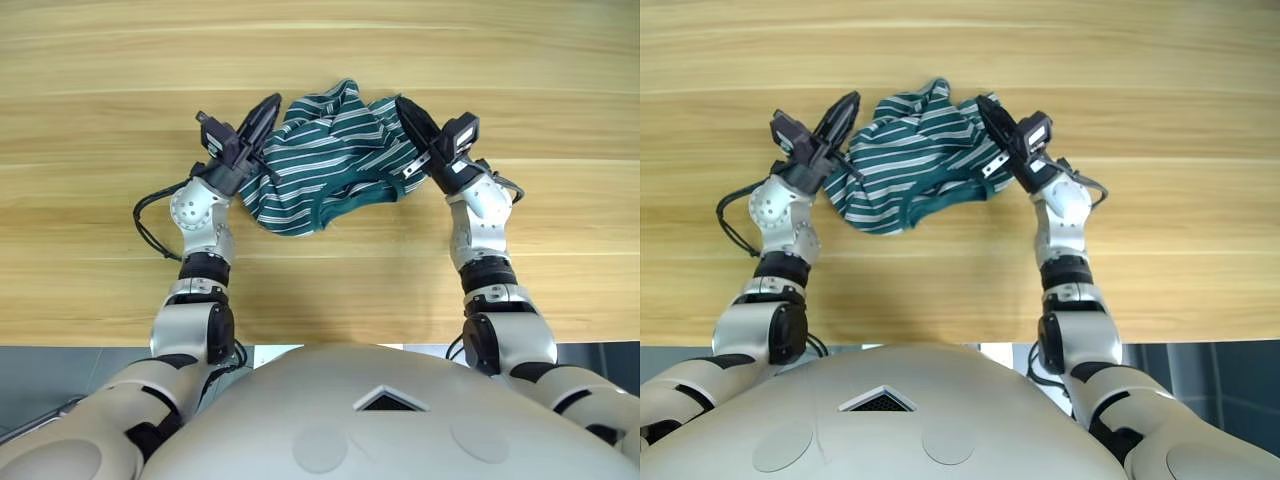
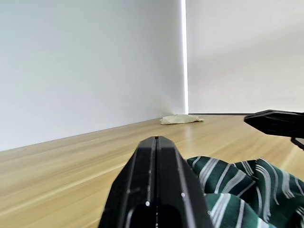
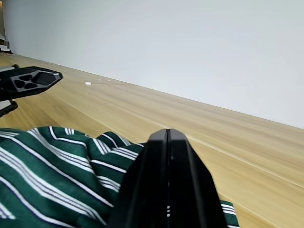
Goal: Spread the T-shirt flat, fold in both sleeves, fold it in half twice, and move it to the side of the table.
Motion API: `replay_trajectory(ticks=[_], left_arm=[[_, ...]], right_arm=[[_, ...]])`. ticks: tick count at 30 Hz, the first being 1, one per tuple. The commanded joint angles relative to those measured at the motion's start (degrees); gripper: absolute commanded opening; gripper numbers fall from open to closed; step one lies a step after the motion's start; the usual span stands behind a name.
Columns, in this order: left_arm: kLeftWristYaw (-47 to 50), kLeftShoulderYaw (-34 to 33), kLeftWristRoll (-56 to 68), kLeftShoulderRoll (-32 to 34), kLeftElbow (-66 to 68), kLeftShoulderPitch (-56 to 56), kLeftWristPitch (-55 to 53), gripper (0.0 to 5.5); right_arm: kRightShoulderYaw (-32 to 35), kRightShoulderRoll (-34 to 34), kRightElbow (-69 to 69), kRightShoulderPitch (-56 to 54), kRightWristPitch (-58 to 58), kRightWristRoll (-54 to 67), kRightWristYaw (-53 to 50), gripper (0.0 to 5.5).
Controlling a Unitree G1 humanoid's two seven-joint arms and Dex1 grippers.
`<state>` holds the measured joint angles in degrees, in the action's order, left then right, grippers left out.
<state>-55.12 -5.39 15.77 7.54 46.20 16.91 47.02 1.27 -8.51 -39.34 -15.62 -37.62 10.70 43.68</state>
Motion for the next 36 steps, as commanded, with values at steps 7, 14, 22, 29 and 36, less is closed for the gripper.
replay_trajectory(ticks=[7, 14, 22, 29, 36], left_arm=[[-11.67, 8.93, 1.55, 3.57, -11.02, -8.65, -1.06, 0.63], [-17.08, 14.00, 4.09, 7.42, -21.58, -14.80, -4.88, 1.81], [-14.60, 17.75, -2.84, 12.27, -26.00, -19.02, -3.85, 3.05], [-6.19, 17.67, -12.66, 15.36, -24.24, -18.54, 1.35, 3.59], [0.91, 18.67, -17.12, 16.59, -22.95, -17.33, 3.00, 3.59]], right_arm=[[-6.06, -3.02, 7.67, 5.39, -0.15, 0.14, 7.41, 0.66], [-9.05, -6.48, 15.61, 10.31, 2.61, 2.57, 13.31, 1.95], [-12.74, -11.20, 22.90, 15.93, 4.53, 2.28, 17.74, 3.32], [-10.92, -14.92, 22.14, 16.39, 1.49, -6.46, 9.69, 3.52], [-9.30, -18.08, 22.92, 17.47, -0.05, -11.98, 2.10, 3.52]])
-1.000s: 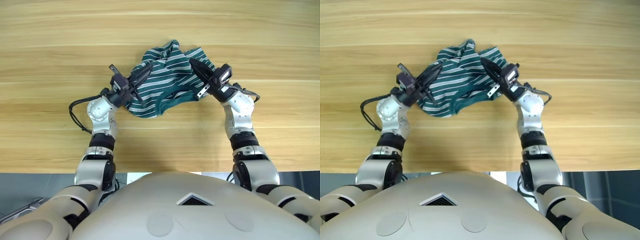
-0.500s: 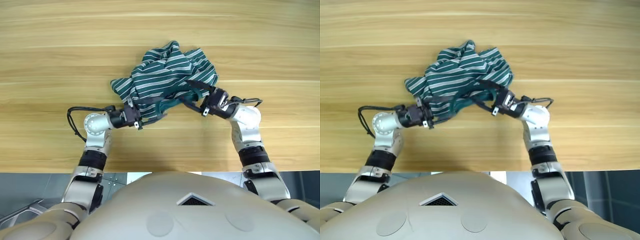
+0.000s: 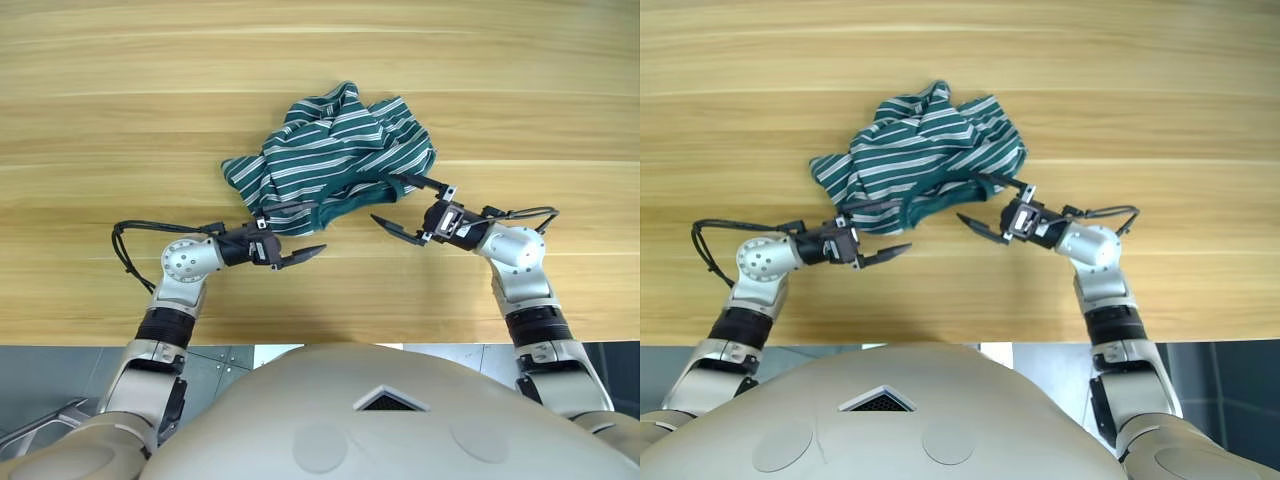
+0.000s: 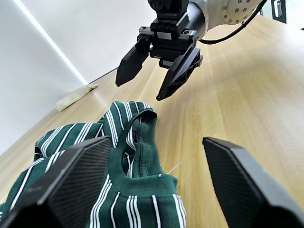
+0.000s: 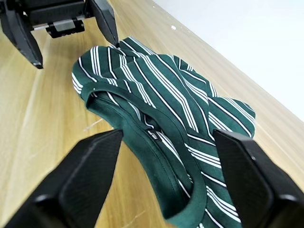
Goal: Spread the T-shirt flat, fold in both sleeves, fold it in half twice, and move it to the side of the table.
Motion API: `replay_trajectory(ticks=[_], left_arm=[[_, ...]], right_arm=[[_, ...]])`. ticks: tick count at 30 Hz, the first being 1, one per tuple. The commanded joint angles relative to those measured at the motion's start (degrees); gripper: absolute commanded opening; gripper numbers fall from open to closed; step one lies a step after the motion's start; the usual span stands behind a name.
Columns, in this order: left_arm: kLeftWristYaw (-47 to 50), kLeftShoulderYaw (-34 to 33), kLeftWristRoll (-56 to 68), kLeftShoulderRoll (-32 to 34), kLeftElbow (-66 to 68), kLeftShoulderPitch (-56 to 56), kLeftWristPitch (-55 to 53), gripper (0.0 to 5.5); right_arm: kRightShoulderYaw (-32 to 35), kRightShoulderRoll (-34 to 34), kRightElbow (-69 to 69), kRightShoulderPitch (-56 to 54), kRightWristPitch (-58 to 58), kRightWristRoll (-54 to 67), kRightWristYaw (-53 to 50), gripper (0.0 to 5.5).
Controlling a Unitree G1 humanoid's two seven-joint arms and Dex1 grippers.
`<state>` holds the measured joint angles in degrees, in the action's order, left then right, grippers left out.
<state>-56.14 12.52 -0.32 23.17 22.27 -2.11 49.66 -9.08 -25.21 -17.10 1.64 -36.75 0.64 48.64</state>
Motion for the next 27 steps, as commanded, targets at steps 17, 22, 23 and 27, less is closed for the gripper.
replay_trajectory(ticks=[17, 22, 23, 27], left_arm=[[11.72, 4.17, -16.60, 10.52, 1.59, 0.32, 2.05, 3.59], [16.64, 5.72, -22.36, 11.70, 1.72, 0.46, 1.40, 3.59], [17.46, 6.07, -22.92, 11.72, 1.76, 0.64, 1.24, 3.59], [21.57, 6.98, -26.33, 12.10, 2.81, 1.65, 0.38, 3.59]], right_arm=[[-1.02, -12.33, -6.17, -2.88, 1.20, -20.72, -14.11, 3.52], [-2.13, -13.36, -6.70, -4.02, 2.03, -22.82, -16.56, 3.52], [-2.83, -12.73, -7.41, -4.59, 2.12, -23.65, -17.41, 3.52], [-6.83, -9.68, -10.71, -6.55, 2.43, -27.35, -21.04, 3.52]])
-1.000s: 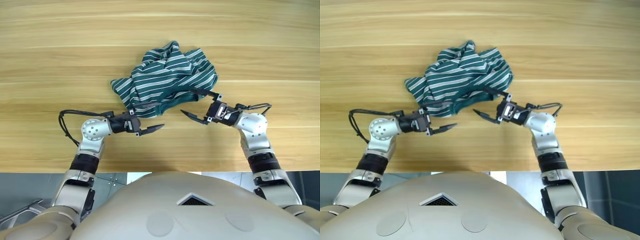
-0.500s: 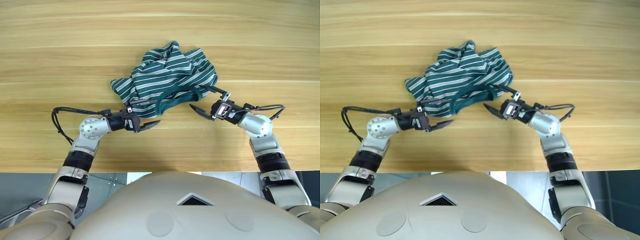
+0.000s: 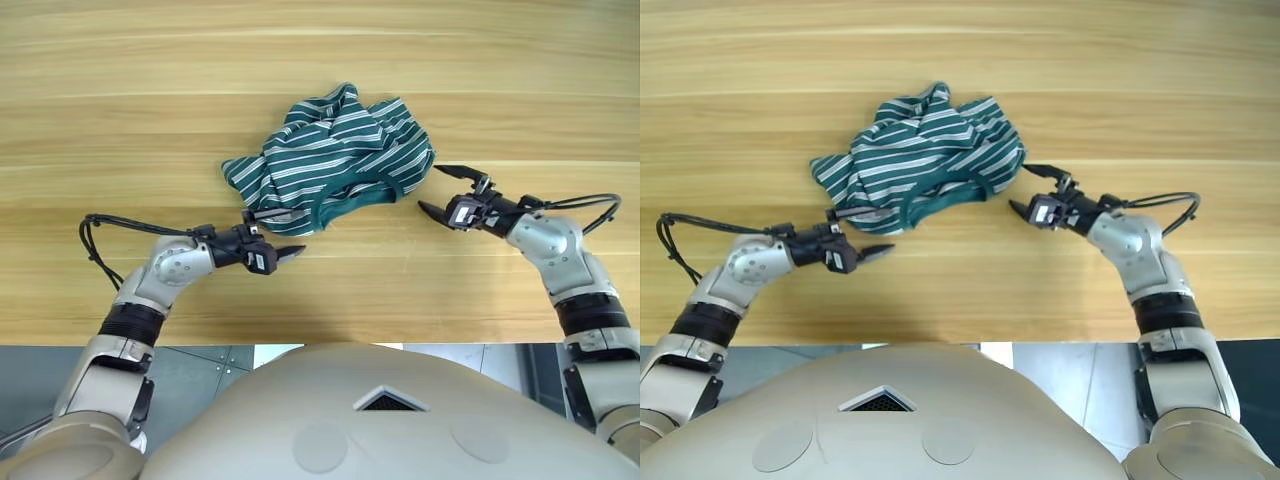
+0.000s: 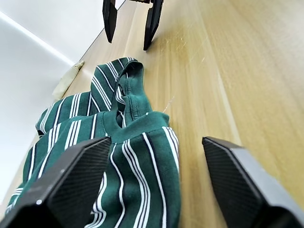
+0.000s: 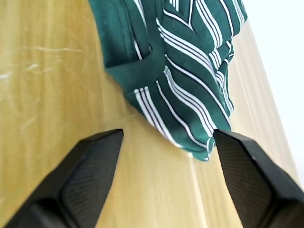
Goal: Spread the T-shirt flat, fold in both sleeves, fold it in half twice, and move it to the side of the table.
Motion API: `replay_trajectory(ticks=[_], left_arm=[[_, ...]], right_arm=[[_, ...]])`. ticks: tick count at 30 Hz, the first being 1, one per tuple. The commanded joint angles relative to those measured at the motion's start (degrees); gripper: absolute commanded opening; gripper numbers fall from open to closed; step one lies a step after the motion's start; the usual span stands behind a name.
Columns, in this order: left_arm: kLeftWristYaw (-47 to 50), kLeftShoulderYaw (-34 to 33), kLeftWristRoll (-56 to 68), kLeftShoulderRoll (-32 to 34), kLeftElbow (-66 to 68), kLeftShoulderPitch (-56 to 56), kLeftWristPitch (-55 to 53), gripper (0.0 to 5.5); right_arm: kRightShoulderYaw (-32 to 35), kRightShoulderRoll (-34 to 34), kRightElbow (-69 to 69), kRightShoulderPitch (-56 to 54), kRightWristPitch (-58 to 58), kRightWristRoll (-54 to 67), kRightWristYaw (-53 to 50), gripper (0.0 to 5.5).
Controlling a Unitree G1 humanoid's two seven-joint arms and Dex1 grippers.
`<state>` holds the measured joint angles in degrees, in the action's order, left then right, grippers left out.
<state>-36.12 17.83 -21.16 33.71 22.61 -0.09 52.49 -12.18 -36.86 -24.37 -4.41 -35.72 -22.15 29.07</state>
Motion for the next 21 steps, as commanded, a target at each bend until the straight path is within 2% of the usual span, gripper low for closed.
replay_trajectory(ticks=[1, 8, 14, 17, 21], left_arm=[[2.15, 1.93, -6.06, 1.79, 2.73, -0.22, -2.84, 3.59], [6.83, 4.37, -10.52, 3.22, 5.42, 1.60, -4.32, 3.59], [9.42, 6.01, -12.05, 4.31, 7.03, 2.38, -4.88, 2.58], [11.11, 6.91, -13.50, 4.46, 8.29, 3.03, -5.41, 1.99], [13.17, 7.89, -14.88, 4.92, 9.59, 3.68, -5.86, 1.49]], right_arm=[[-4.79, 2.61, -4.70, -1.21, 1.53, -5.56, -2.51, 3.52], [-11.31, 6.29, -17.80, -8.42, 2.28, -11.59, -11.17, 3.52], [-13.30, 4.72, -24.22, -10.55, 1.65, -11.36, -14.91, 3.52], [-13.13, 3.72, -23.55, -9.87, 0.39, -9.60, -14.45, 3.52], [-12.66, 2.61, -22.64, -9.03, 0.07, -8.18, -14.16, 3.52]])
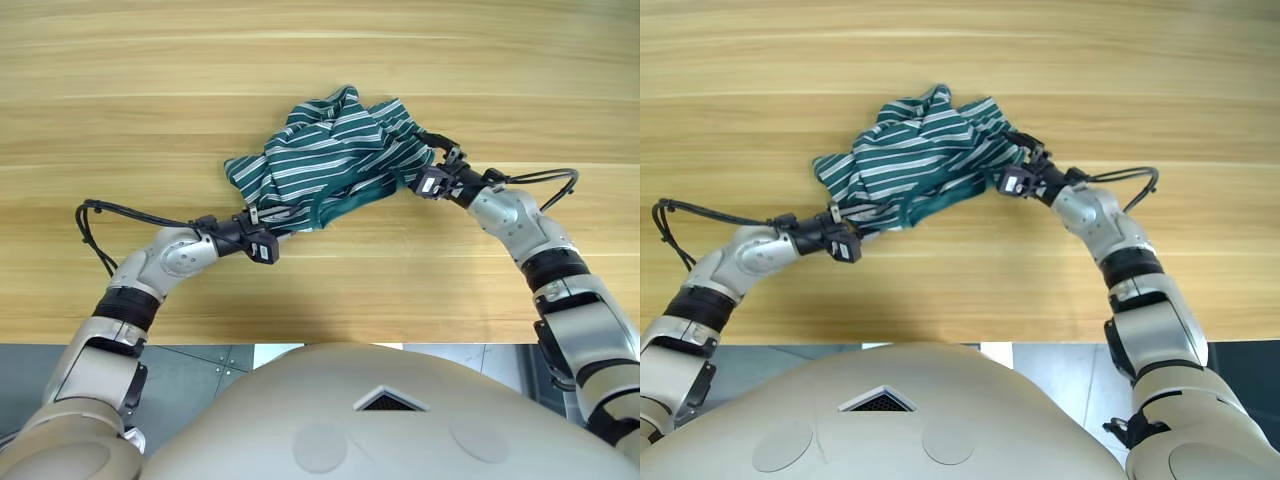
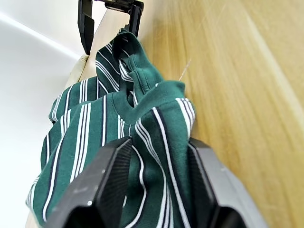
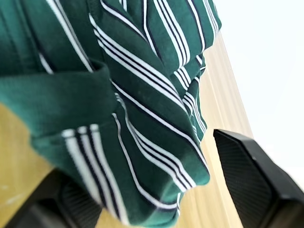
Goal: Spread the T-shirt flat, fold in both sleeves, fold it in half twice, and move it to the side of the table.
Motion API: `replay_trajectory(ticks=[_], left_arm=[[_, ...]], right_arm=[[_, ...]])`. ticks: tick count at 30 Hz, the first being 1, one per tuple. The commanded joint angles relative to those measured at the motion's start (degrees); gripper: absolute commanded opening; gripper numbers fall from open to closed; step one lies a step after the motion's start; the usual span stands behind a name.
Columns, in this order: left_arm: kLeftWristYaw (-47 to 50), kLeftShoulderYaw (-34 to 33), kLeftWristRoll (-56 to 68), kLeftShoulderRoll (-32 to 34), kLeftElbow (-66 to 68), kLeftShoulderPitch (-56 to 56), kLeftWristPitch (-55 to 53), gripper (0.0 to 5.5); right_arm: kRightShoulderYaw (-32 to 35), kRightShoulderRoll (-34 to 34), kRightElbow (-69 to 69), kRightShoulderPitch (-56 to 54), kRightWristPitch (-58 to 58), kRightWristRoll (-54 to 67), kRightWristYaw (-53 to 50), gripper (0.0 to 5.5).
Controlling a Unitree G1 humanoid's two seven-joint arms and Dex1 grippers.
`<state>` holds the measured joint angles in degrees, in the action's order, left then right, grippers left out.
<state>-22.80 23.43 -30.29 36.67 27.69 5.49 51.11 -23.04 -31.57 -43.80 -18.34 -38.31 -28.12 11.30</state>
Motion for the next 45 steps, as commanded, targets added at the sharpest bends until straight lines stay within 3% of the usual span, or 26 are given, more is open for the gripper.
replay_trajectory(ticks=[1, 14, 27, 33, 41, 45], left_arm=[[0.31, 2.49, -6.04, 2.09, 4.73, -1.80, -4.66, 1.42], [2.47, 4.15, -6.29, 3.32, 5.60, -1.44, -4.66, 0.01], [3.47, 4.66, -6.36, 3.63, 5.82, -0.89, -4.43, 0.00], [4.33, 4.76, -5.66, 3.72, 6.26, -0.30, -4.19, 0.00], [3.16, 1.25, 2.72, 4.48, 6.51, 2.63, -0.75, 0.00], [5.16, -4.16, 7.30, 5.20, 9.71, 12.23, 2.01, 0.00]], right_arm=[[-1.77, -2.97, -3.24, 5.03, 2.68, -1.99, 3.57, 3.52], [-2.15, -3.19, -5.02, 6.50, 3.70, 0.21, 2.97, 3.52], [-2.76, -2.68, -3.44, 7.43, 1.83, 2.03, 4.76, 1.05], [-1.82, -3.30, -4.18, 7.23, 1.78, 3.12, 5.72, 0.16], [2.10, -5.22, -3.11, 5.39, 0.07, 6.51, 5.86, 0.01], [6.99, -5.68, 2.23, 1.08, -1.93, 11.20, 6.08, 0.01]])
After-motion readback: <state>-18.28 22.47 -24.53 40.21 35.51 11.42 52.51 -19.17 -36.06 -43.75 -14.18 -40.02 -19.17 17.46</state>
